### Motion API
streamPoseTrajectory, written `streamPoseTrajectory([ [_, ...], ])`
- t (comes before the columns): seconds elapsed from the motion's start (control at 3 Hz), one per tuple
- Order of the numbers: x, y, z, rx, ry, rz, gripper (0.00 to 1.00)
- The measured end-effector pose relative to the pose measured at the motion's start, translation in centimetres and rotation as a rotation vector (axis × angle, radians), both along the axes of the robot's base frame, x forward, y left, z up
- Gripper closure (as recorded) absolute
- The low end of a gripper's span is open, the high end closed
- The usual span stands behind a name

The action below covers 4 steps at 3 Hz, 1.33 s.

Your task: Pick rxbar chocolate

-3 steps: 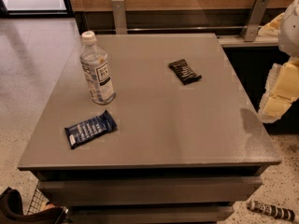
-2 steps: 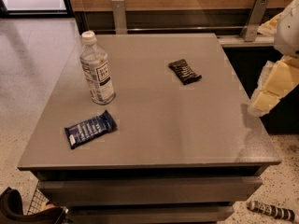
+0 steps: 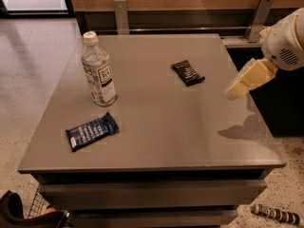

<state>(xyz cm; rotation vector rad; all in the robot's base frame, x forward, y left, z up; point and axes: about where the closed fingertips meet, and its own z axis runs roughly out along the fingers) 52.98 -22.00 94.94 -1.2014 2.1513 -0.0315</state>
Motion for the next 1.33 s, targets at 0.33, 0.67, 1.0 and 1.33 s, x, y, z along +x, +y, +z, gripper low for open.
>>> streamPoseTrajectory([
  [0.33,3.4,2.4,-3.7,0.207,-0.069,-0.045,0.0],
  [0.67,5.9,4.8,-5.0,0.345,-0.149,-0.056,0.0],
  [1.0,9.1,5.7,-4.8,0.435,-0.291,-0.117,0.0],
  [1.33,11.3,4.1,-3.9,0.464,-0.415,-0.208,0.0],
])
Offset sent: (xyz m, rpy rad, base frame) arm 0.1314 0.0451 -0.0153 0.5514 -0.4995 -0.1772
